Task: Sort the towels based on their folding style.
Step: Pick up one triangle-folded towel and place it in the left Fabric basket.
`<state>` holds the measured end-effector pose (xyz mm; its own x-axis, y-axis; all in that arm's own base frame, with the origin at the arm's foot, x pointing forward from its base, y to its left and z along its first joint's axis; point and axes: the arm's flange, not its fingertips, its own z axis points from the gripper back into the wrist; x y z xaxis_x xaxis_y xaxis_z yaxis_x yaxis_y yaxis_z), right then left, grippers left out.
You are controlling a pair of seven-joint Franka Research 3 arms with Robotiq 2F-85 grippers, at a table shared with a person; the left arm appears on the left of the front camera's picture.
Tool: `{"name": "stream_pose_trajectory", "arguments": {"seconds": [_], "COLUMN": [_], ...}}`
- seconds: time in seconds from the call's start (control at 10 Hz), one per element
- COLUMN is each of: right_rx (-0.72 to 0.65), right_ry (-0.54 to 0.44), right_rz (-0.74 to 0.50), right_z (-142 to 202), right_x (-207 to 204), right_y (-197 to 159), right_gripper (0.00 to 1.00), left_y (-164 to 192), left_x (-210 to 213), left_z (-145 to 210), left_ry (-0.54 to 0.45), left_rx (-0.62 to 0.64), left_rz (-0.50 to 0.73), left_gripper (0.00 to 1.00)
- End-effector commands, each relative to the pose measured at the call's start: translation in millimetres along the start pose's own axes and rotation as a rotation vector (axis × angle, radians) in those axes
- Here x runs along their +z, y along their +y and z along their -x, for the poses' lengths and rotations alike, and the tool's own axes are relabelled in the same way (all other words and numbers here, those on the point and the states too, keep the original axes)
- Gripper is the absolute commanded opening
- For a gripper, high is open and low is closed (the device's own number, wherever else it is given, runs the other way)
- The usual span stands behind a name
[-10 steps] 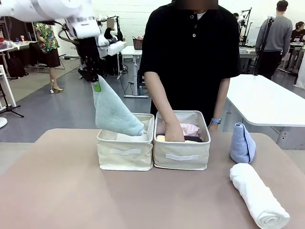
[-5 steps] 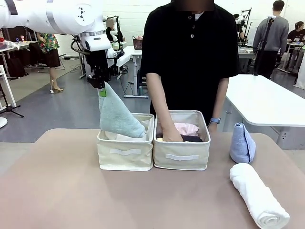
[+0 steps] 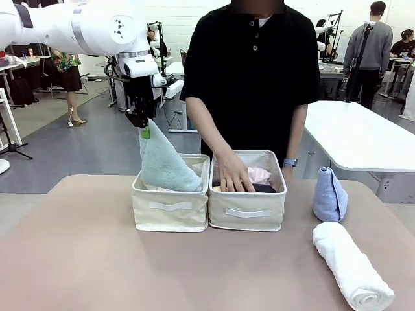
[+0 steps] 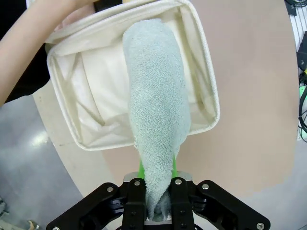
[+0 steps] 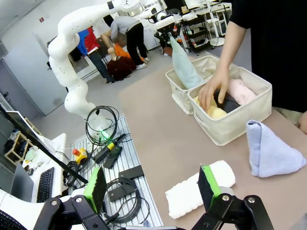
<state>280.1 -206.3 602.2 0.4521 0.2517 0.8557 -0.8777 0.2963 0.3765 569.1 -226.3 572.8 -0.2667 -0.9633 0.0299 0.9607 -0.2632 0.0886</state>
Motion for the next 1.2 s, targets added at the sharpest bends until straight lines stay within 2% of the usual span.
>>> {"name": "stream_pose_trajectory", "arguments": {"seconds": [0.0, 0.3, 0.8, 0.9, 1.0, 1.1], "right_rx": [0.019, 0.019, 0.019, 0.019, 0.019, 0.019], "right_ry": [-0.025, -0.025, -0.025, -0.025, -0.025, -0.025], "right_rz": [-0.011, -0.011, -0.011, -0.011, -0.011, -0.011], "right_z": [-2, -2, -2, -2, -2, -2], "right_x": [1, 1, 1, 1, 1, 1], "right_y": [0, 0, 0, 0, 0, 0], "right_gripper": [1.00, 1.00, 1.00, 1.00, 1.00, 1.00], "left_y": [-3, -10, -18, -18, -18, -19], "left_x": [-19, -60, -99, -100, -98, -97], "left_z": [0, -4, -10, -10, -10, -10], "left_ry": [0.001, 0.000, 0.032, 0.027, 0.019, 0.017], "left_rx": [0.030, 0.030, 0.025, 0.021, 0.006, 0.004], "left_rz": [0.013, 0.110, 0.178, 0.167, 0.158, 0.153], "left_gripper": [0.15, 0.15, 0.15, 0.21, 0.74, 0.80]}}
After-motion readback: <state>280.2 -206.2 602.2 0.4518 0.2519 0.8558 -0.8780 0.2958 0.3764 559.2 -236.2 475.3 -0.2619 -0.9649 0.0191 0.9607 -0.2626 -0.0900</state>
